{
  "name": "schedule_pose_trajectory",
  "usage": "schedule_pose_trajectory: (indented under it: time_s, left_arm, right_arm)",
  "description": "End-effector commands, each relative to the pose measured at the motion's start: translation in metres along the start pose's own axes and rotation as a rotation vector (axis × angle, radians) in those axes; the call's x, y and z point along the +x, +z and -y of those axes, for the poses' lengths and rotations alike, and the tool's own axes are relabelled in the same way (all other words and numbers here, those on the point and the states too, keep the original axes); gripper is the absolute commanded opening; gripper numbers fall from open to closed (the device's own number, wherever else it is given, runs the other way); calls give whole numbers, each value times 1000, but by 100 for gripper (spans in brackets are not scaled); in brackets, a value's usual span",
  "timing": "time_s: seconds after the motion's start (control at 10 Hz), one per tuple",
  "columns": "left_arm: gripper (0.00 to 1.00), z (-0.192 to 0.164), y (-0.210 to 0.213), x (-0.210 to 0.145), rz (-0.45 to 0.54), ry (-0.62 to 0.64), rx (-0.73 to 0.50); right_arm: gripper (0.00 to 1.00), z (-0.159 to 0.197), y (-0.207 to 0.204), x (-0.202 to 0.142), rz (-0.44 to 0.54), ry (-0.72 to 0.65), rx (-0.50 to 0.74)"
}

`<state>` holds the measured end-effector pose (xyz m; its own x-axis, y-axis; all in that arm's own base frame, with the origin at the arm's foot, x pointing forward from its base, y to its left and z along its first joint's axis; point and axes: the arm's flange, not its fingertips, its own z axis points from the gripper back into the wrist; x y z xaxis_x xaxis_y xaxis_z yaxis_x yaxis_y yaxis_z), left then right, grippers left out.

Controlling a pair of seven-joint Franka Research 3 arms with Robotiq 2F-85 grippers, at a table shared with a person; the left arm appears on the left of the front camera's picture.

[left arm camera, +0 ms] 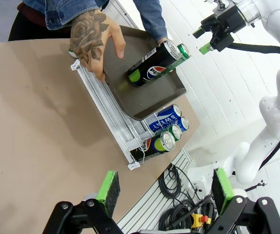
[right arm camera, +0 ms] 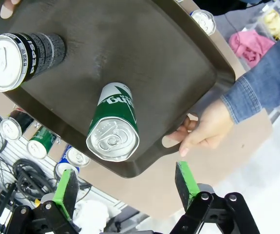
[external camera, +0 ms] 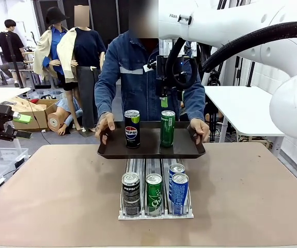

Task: Retrieve and hand over the desired beverage to the person.
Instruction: Place the picked can on the Handle tray extended by the person.

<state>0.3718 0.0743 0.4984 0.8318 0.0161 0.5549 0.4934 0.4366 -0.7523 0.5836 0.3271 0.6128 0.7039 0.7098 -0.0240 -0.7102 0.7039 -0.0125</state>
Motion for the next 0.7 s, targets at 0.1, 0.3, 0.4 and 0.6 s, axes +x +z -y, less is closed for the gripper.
schedule_pose_trajectory:
  time_s: [0.1,0.3,0.4,0.6]
  left_arm:
    - [100,1,3,-2,-6,-6,1]
    - [100,1,3,-2,-6,-6,1]
    - [100,1,3,-2,-6,-6,1]
    - [100,1,3,-2,-6,-6,1]
  right_arm:
    - [100,0,0,0,0,0,0]
    - [100,-4,5,-35,49,-66,68]
    - [100,-7,6,-61,80,-96,74]
    - [100,-13,8,-111,149,-132,90]
